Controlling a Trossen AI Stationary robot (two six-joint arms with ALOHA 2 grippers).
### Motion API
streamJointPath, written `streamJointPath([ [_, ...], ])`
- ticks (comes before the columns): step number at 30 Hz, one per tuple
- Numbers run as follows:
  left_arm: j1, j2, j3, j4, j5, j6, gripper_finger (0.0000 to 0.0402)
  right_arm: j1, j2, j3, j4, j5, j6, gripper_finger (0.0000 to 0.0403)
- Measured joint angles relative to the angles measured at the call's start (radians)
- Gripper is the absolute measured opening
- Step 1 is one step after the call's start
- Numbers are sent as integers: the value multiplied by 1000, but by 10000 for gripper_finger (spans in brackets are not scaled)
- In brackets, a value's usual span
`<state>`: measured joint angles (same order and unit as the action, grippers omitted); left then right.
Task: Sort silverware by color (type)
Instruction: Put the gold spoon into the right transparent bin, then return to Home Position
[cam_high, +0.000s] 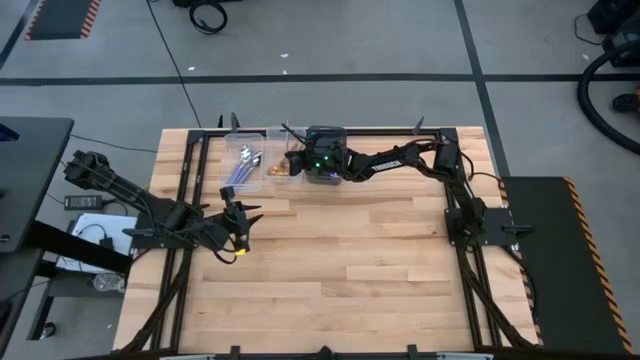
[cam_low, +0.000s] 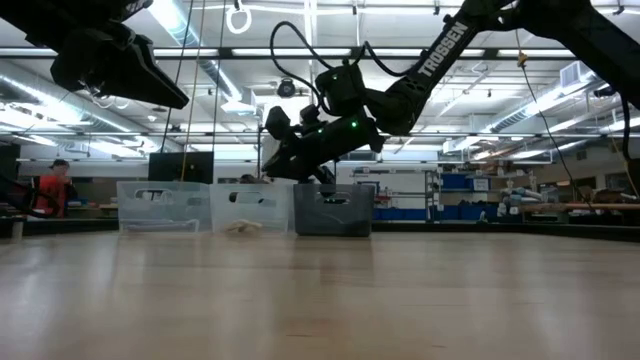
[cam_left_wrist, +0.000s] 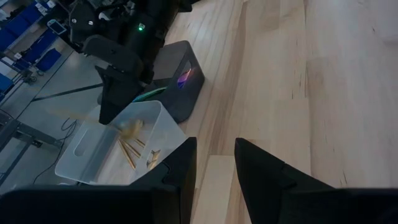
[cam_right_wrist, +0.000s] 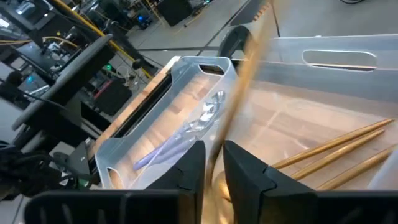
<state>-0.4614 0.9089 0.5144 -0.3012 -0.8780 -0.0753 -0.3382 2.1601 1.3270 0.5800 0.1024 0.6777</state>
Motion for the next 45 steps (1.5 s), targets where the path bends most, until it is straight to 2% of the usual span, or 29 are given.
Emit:
streamJointPath([
  [9, 0, 0, 0, -1, 0, 0, 117, -13, -13, -1, 9, -115, -29, 110],
  [13, -33, -17, 0, -3, 5, 11, 117, -5, -88, -1, -19, -126, -125, 111],
  [18, -74, -132, 0, -8, 10, 35, 117, 19, -202, -48, -48, -130, -260, 110],
  [23, -85, -269, 0, -42, 55, 45, 117, 18, -361, -205, -3, -125, -335, 110],
  [27, -60, -371, -64, 75, 139, 121, 117, 21, -497, -363, 62, -119, -360, 110],
  [31, 21, -463, -159, 225, 249, 182, 117, 35, -635, -528, 137, -77, -364, 110],
  [38, 195, -659, -245, 250, 417, 165, 117, 64, -869, -775, 212, -31, -367, 110],
  [45, 305, -843, -304, 236, 438, 144, 117, 105, -1066, -960, 214, 96, -353, 110],
])
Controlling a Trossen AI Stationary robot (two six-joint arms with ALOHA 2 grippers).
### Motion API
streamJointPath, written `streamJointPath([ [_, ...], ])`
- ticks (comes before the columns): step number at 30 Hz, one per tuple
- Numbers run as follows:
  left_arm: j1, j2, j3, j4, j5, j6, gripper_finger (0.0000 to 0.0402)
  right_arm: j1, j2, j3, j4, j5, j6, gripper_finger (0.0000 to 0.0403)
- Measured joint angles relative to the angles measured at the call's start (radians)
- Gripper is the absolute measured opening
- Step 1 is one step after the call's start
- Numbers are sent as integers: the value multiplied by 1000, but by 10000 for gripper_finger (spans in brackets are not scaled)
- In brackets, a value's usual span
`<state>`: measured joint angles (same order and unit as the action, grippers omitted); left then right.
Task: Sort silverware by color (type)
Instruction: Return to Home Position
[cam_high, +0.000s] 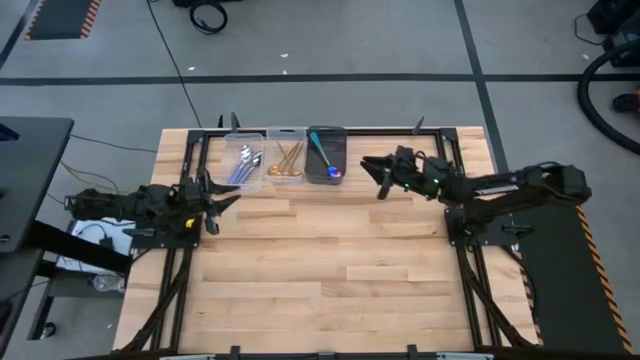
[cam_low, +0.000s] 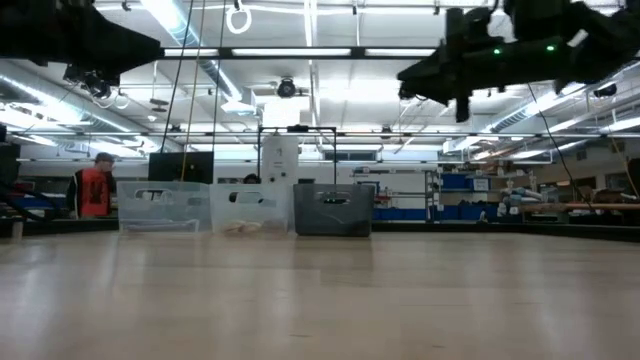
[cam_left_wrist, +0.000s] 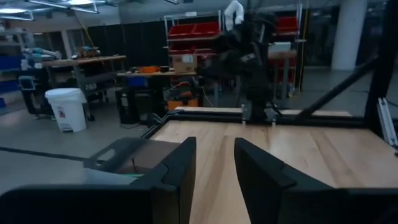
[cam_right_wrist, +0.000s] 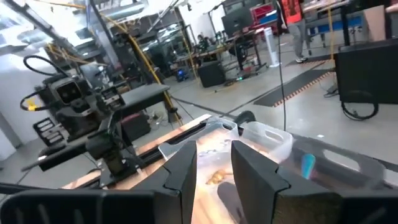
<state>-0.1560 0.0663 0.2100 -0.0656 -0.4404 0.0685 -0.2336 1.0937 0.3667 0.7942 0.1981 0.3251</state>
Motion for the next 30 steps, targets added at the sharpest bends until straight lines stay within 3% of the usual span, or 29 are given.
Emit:
streamJointPath([
  [5, 14, -65, -55, -1, 16, -36, 117, 64, -108, -118, 11, 132, 8, 109],
  [14, 13, -62, -88, 5, 121, -83, 117, 181, -190, -355, 285, 271, 31, 109],
  [19, 13, -62, -98, 12, 184, -95, 117, 227, -170, -360, 244, 310, 52, 109],
  [24, 12, -62, -201, 128, 236, -151, 116, 278, -120, -361, 280, 322, 75, 109],
  [30, 12, -55, -202, 150, 254, -89, 116, 317, -41, -361, 350, 412, 86, 109],
])
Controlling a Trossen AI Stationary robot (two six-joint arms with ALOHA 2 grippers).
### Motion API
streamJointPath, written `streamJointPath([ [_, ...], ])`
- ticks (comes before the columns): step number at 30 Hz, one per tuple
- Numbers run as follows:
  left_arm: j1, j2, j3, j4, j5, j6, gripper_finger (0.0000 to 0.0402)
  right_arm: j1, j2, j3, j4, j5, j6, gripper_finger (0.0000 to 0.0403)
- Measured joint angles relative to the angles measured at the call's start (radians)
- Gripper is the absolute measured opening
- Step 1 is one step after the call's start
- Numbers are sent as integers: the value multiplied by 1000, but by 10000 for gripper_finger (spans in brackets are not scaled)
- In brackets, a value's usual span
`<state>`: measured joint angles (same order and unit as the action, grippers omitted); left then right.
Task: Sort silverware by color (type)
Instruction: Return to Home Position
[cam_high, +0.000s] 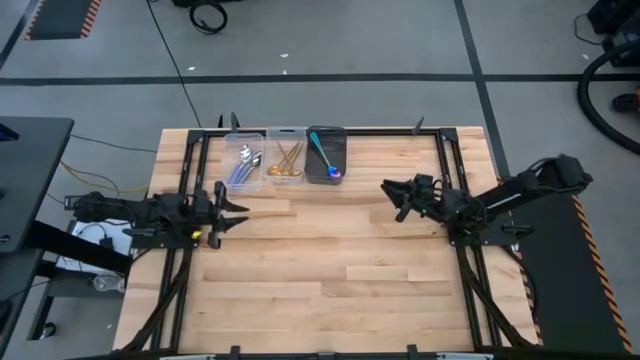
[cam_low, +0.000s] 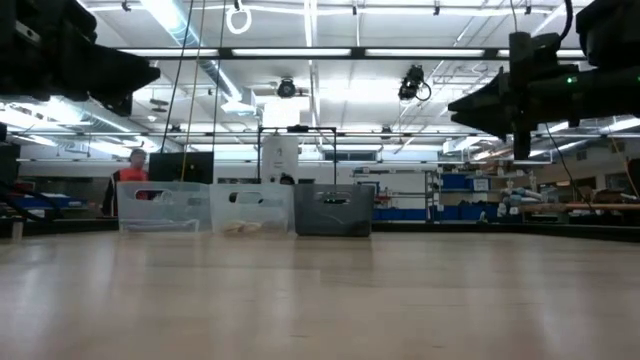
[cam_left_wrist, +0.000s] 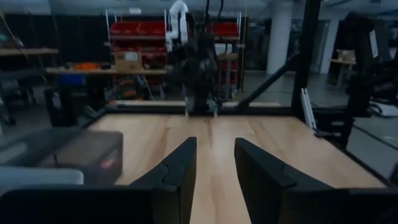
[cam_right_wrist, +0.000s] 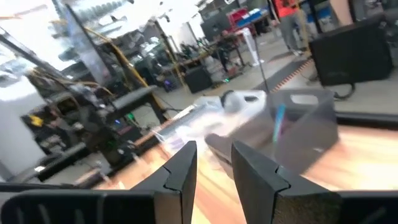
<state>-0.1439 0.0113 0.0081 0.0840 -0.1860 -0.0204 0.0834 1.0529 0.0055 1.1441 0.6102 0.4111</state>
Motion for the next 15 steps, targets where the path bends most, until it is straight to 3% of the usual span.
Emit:
streamJointPath([
  [7, 1, 1, 0, 14, -2, -20, 116, 5, 79, 0, -3, 28, 88, 110],
  [15, 1, 1, -1, 14, -2, -20, 116, 5, 131, 0, -2, -5, -165, 110],
])
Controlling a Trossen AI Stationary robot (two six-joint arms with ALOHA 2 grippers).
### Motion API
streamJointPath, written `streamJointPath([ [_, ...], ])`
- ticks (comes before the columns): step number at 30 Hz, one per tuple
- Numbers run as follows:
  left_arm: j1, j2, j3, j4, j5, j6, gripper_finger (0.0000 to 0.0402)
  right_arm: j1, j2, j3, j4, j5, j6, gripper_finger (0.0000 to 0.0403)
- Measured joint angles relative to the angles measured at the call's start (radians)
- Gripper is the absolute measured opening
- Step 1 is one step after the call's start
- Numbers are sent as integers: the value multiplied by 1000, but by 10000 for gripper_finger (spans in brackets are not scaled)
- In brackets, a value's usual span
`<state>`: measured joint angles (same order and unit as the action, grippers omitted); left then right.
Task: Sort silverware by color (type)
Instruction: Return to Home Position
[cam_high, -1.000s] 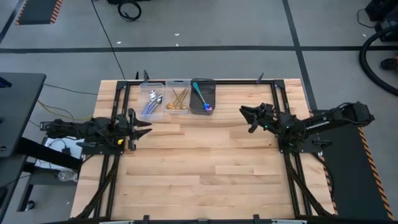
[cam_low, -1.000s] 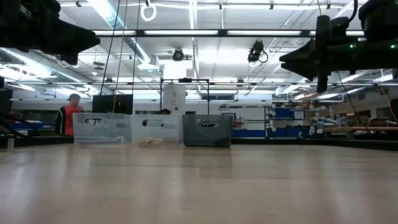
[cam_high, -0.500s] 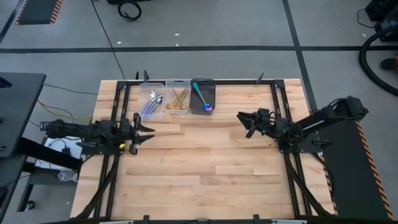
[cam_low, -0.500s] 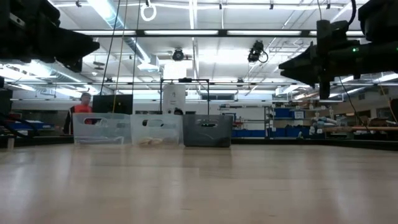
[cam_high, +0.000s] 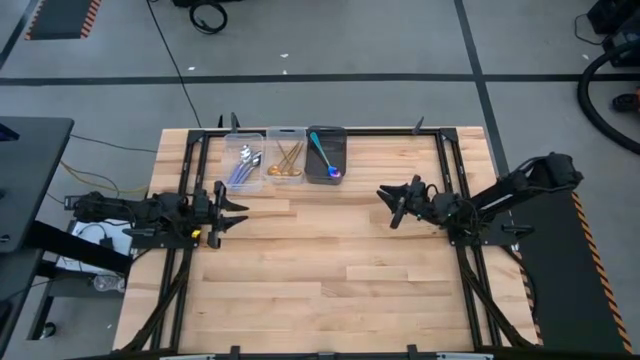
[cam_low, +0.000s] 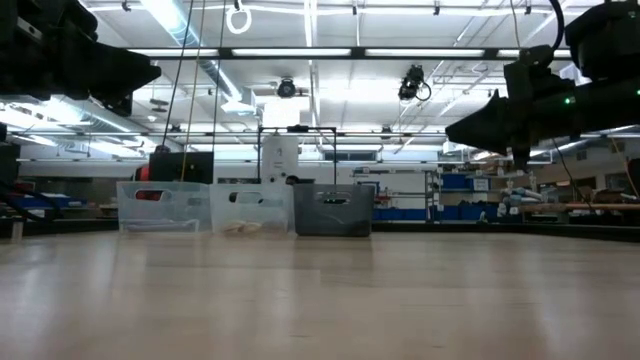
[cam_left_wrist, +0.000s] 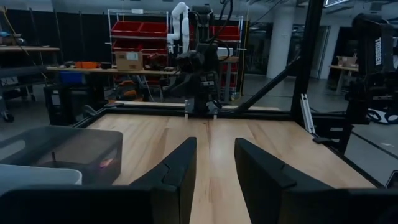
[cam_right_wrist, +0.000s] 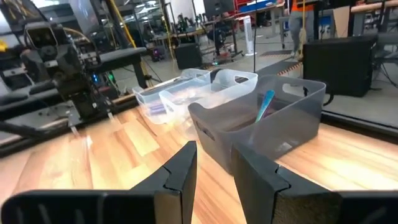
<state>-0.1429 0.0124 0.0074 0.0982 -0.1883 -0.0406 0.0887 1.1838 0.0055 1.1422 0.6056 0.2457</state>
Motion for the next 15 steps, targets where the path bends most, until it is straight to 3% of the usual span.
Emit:
streamJointPath([
  [15, 0, 0, 0, 2, 0, 1, 116, 0, 8, 0, 1, -1, -12, 110],
])
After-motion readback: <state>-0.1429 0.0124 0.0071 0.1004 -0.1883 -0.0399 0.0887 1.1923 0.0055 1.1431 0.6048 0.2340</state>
